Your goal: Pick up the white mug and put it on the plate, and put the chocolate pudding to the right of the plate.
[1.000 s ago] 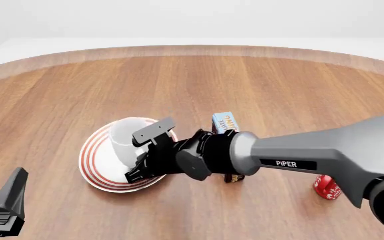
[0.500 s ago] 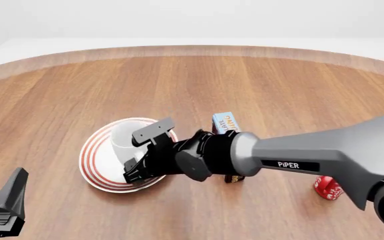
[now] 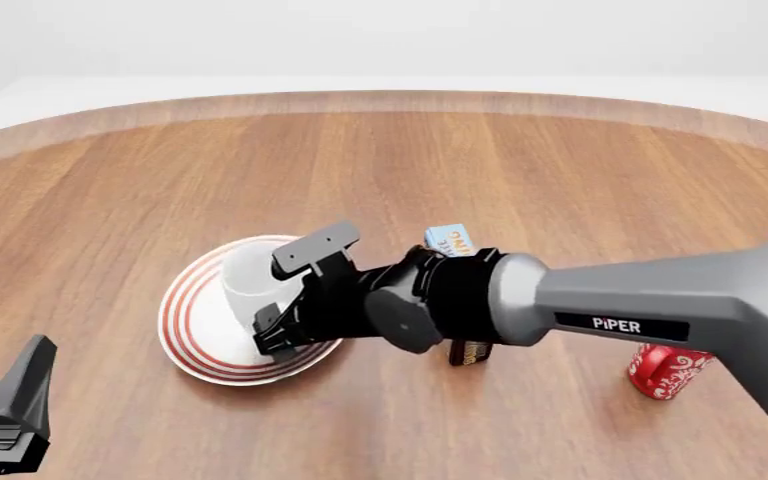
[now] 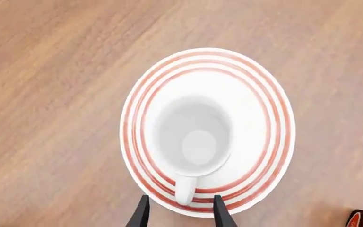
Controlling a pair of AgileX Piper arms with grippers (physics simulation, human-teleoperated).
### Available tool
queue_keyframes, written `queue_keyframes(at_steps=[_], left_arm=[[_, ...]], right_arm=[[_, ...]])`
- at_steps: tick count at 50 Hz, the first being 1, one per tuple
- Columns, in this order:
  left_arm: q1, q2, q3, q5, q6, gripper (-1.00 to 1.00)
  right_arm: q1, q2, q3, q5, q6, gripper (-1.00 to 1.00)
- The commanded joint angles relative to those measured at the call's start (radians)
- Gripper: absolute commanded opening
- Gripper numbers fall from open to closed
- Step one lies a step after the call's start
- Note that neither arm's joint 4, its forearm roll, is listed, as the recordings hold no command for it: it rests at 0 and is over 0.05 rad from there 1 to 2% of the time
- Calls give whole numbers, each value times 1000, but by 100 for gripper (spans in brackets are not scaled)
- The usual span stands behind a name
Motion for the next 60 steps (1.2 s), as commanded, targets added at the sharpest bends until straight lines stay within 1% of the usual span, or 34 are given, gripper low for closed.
queue_keyframes(at_steps=[1, 13, 21, 45, 49, 60], left_arm=[[0, 0, 0, 0, 0, 100], [0, 0, 0, 0, 0, 100], [0, 0, 0, 0, 0, 100], [0, 0, 0, 0, 0, 100], [0, 0, 0, 0, 0, 100], [0, 0, 0, 0, 0, 100]], right_arm=[[-7, -38, 17, 1, -17, 100], [-12, -80, 47, -7, -36, 100], [-9, -116, 79, -21, -38, 100], [-17, -218, 195, -76, -86, 100], [-10, -235, 217, -89, -74, 100], [-10, -286, 269, -115, -74, 100]])
